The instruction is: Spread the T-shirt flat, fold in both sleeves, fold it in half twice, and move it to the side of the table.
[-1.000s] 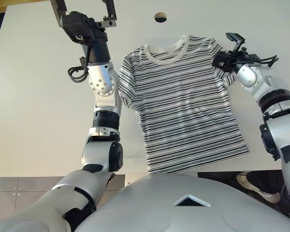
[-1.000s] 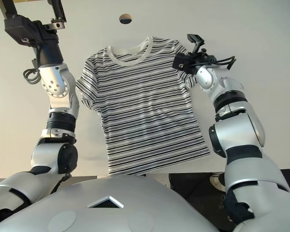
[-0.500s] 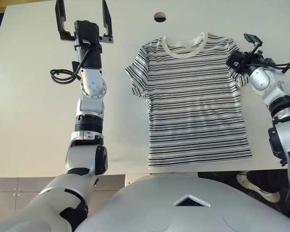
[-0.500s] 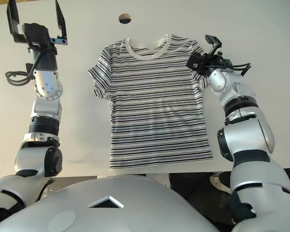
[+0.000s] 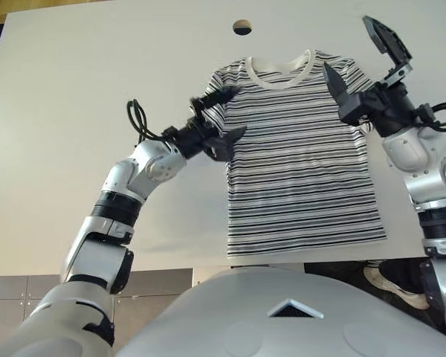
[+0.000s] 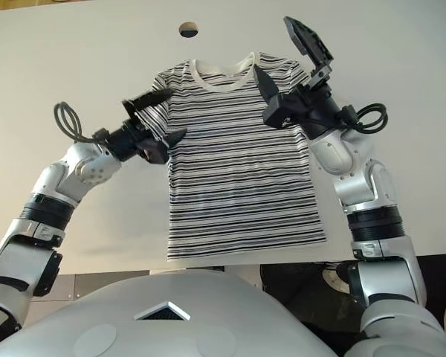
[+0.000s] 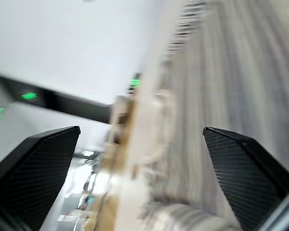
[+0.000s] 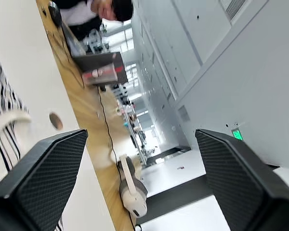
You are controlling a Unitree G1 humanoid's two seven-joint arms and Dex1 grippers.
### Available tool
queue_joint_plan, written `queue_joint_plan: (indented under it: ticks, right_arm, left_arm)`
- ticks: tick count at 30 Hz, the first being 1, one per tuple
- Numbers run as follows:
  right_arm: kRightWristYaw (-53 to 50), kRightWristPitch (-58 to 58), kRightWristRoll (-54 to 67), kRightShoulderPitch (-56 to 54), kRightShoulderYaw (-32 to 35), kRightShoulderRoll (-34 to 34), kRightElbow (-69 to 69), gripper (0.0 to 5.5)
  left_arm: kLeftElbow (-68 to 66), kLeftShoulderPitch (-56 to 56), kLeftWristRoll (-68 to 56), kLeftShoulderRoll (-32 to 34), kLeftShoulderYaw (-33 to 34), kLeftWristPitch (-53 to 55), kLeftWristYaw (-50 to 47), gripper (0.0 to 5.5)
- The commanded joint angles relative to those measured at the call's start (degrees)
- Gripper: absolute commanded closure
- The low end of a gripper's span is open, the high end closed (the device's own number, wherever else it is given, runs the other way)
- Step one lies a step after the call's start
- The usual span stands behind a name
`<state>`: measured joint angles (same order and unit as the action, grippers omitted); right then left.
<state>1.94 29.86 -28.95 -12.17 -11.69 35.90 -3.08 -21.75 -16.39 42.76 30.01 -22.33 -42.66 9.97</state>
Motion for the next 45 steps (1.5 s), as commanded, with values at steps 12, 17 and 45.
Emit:
queue_joint_plan:
  ticks: [12,17,45]
  right_arm:
    - [3.0,-1.7,-1.8,2.5,1.0,-1.4,3.9,1.36]
    - [3.6,-1.5,-2.2,2.4,0.4,-1.6,3.7,1.36]
    - [3.2,1.6,-2.3,4.3,0.2,-3.3,2.0,1.36]
  left_arm:
    - [-2.5,-3.0,9.8,12.3,-6.4,2.9,1.4,0.75]
    - [-1.5,-0.8,7.3,13.5,-4.9,5.2,0.2,0.75]
    - [-12.3,-3.8,8.3,13.8,9.4,22.2,-20.0,0.75]
